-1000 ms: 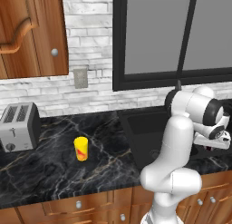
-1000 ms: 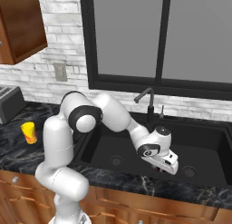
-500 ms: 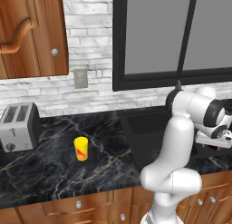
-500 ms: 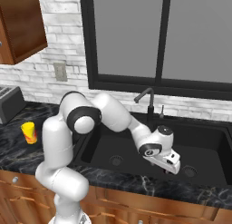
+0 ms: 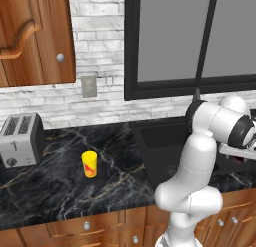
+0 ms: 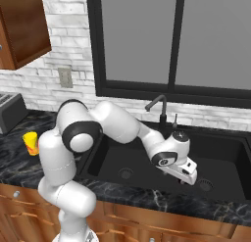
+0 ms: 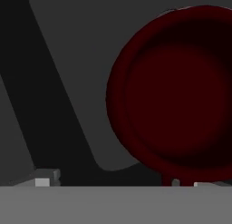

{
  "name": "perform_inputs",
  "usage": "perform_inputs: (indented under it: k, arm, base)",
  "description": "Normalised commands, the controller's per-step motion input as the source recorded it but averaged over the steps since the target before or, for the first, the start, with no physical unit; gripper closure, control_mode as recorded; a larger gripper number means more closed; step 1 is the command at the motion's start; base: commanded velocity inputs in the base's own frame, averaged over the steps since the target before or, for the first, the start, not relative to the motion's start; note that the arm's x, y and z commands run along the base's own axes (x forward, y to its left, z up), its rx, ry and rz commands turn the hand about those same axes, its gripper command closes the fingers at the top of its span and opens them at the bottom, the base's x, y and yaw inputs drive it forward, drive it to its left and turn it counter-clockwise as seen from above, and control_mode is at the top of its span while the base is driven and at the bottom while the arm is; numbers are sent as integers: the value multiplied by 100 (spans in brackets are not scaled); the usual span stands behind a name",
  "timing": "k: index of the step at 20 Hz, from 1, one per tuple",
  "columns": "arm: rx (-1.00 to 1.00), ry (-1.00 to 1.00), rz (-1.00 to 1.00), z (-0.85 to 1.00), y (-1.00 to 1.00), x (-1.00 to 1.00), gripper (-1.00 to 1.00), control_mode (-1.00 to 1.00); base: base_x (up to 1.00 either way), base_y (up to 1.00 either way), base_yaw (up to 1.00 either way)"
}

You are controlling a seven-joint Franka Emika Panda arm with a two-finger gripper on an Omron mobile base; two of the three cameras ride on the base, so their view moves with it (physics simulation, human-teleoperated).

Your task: Move any existing items from the left basin to the right basin for drying. Then move the cup from the counter to the left basin of the sink for washing.

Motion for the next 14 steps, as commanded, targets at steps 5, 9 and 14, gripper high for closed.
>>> perform_inputs:
  k: [5, 9, 14]
  arm:
    - [0, 5, 0, -24, 15, 0, -100, -100]
    - [0, 3, 0, -13, 3, 1, -100, -100]
    - [0, 6, 0, -4, 2, 10, -100, -100]
  base:
    - [0, 0, 0]
    - [0, 0, 0]
    - [0, 0, 0]
